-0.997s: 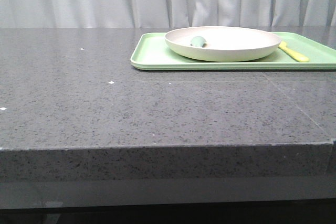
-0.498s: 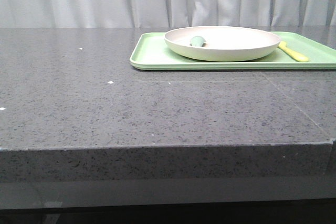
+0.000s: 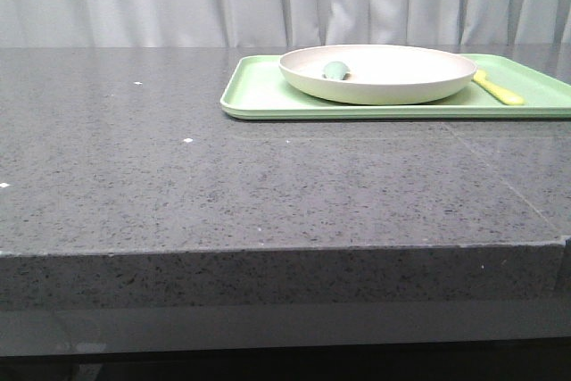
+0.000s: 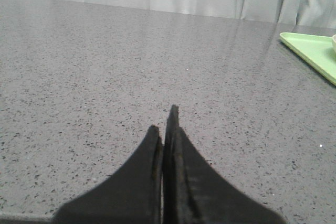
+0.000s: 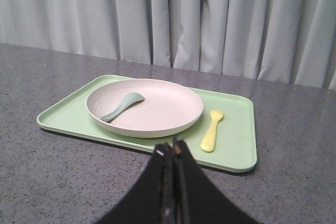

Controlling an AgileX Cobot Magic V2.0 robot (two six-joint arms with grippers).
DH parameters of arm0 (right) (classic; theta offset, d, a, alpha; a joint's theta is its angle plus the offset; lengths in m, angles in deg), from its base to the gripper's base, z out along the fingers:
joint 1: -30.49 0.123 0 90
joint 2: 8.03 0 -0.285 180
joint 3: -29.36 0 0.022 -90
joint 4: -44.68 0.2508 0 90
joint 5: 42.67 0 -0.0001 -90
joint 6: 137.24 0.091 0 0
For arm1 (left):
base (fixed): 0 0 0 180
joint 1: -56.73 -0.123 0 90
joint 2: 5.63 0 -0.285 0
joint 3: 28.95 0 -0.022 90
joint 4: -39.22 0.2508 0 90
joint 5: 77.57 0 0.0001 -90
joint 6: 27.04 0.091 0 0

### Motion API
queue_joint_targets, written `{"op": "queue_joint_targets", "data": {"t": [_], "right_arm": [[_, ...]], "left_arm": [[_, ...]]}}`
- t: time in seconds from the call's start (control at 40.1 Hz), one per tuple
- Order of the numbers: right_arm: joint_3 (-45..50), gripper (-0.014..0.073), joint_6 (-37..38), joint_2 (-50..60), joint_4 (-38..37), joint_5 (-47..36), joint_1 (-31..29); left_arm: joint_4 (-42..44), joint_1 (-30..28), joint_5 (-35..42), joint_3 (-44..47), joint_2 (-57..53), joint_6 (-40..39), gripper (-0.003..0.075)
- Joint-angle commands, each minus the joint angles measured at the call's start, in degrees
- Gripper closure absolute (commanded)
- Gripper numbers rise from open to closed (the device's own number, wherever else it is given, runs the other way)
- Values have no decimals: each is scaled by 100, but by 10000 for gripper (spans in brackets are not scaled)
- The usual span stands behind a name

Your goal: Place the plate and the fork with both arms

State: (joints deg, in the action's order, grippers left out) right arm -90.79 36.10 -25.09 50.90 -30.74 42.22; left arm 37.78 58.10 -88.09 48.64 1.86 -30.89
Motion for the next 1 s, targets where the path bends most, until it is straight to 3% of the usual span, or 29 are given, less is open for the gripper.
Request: {"op": "queue_joint_targets", "data": {"t": [0.0,0.424,0.673,0.972], "right_arm": [[-159,714,-35,-43,-37,-486,1],[35,714,-35,27,-91,-486,-199],[886,714,-11,808,-91,-486,-818],[1852,714,23,1088,-86,-775,-935]], "left_arm": [[-44,-11,506,10,-133,-5,738],[-44,-11,506,10,-133,-5,738],[-44,-11,506,10,-133,-5,738],[-44,-11,506,10,-120,-5,738]]}}
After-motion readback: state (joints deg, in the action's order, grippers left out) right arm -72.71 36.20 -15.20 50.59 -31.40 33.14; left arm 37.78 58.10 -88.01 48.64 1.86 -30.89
